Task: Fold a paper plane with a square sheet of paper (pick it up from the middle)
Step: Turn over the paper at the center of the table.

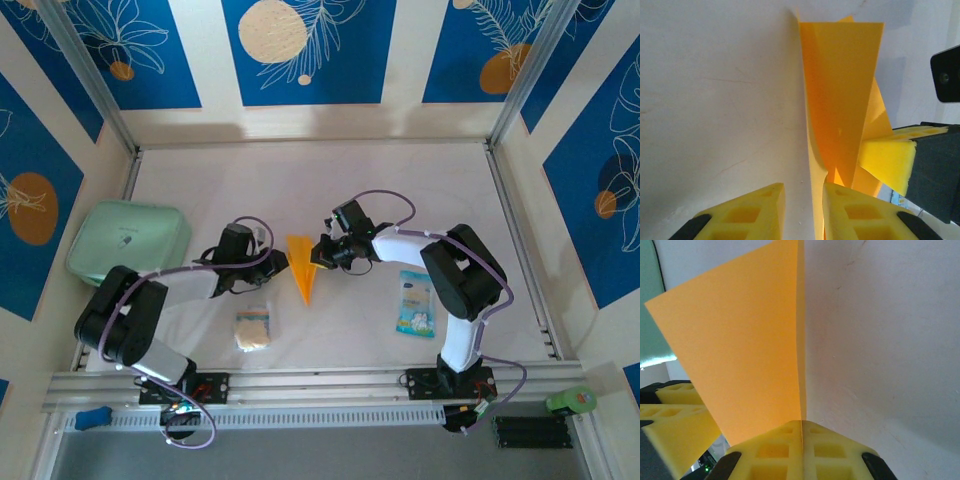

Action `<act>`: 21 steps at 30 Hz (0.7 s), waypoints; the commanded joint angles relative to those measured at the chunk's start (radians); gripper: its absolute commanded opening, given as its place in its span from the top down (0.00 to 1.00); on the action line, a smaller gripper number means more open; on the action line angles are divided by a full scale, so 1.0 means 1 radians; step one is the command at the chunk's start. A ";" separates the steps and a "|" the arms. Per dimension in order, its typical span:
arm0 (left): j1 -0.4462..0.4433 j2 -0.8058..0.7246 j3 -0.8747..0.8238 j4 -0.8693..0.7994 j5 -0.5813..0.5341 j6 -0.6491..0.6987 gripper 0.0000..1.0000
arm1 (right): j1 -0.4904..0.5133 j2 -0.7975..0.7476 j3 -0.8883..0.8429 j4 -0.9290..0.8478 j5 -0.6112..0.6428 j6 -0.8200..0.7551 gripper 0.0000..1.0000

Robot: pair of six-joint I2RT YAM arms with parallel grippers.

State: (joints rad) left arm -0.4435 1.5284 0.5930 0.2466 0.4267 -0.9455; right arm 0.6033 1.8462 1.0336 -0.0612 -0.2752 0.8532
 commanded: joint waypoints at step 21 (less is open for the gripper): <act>-0.001 -0.001 -0.004 0.055 0.002 0.004 0.74 | -0.008 0.025 -0.006 0.001 -0.032 -0.008 1.00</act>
State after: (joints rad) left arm -0.4435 1.5269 0.5972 0.2733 0.4221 -0.9455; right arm 0.6014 1.8561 1.0336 -0.0566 -0.2886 0.8528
